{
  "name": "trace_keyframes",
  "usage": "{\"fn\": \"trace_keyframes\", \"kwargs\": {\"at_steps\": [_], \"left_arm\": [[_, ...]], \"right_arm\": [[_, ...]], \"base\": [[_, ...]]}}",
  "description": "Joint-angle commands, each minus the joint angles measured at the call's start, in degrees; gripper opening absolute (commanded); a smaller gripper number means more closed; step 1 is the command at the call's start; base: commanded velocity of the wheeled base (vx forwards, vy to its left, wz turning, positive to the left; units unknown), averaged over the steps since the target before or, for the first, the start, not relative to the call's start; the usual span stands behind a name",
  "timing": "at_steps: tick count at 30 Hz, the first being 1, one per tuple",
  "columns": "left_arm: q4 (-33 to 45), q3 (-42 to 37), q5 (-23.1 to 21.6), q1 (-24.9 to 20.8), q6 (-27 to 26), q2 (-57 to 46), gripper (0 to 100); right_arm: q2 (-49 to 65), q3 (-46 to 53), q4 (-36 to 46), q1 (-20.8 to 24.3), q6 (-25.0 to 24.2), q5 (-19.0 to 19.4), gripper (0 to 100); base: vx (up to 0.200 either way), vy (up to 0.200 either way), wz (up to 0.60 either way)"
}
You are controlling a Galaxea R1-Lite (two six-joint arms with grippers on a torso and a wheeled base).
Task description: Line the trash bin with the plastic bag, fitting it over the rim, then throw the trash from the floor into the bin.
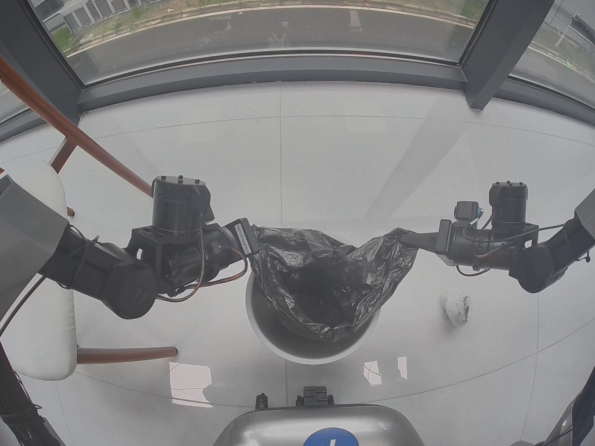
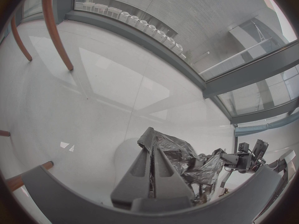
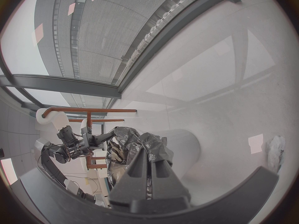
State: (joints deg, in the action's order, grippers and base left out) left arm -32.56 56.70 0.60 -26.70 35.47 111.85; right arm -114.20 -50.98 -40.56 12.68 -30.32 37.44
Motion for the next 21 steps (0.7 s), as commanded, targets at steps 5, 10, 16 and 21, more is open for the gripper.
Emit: {"fn": "trace_keyframes", "kwargs": {"at_steps": [5,10,16,21], "left_arm": [[2.2,-2.8,-0.1,0.4,-1.4,1.0,0],[2.2,-4.1,-0.2,0.2,-1.4,0.7,0],[2.2,-7.1,-0.2,0.1,-1.3,-0.1,0],[2.1,-9.1,-0.2,0.1,-1.4,-1.2,0]], "right_arm": [[-3.3,0.8,0.6,-0.9,0.8,0.0,0],[-2.9,2.7,0.7,-0.1,1.5,0.1,0],[-1.3,7.7,0.7,1.6,2.5,0.3,0],[-1.0,10.1,0.1,3.3,3.2,0.4,0]], "base": [[0.000,0.000,0.00],[0.000,0.000,0.00],[0.000,0.000,0.00],[0.000,0.000,0.00]]}}
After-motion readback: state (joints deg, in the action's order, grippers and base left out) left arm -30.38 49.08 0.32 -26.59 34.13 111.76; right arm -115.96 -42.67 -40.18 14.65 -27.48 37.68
